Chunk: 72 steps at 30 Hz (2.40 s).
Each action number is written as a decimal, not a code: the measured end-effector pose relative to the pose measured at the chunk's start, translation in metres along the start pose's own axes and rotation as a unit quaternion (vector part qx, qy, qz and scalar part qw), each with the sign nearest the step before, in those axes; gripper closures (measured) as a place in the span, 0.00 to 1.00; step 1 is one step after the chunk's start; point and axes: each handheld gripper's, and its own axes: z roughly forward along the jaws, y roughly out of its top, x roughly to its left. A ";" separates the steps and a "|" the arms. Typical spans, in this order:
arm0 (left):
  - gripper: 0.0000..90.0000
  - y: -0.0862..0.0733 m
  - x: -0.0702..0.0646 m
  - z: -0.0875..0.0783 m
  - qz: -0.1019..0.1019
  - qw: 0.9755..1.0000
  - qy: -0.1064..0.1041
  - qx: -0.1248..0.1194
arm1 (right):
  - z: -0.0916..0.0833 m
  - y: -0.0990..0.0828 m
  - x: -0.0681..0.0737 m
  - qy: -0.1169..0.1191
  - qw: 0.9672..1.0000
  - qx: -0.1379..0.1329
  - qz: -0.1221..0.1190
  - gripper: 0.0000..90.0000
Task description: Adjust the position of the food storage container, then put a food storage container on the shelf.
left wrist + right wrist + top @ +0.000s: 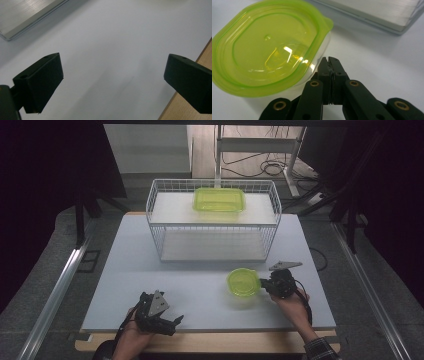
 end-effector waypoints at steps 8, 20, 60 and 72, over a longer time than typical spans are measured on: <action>0.02 0.002 0.000 0.002 0.005 1.000 -0.001 0.001 | 0.006 -0.005 0.008 0.023 1.000 0.011 -0.004 0.98; 0.02 0.004 -0.001 0.005 0.011 1.000 0.000 0.005 | 0.015 -0.002 0.014 0.053 0.998 0.000 0.014 0.98; 0.02 -0.004 -0.005 -0.004 0.018 1.000 0.003 -0.002 | -0.012 -0.021 0.038 0.036 0.996 -0.041 -0.064 0.13; 0.02 -0.004 -0.005 -0.004 0.024 1.000 0.001 -0.003 | -0.010 -0.019 0.030 0.032 0.997 -0.051 -0.048 0.08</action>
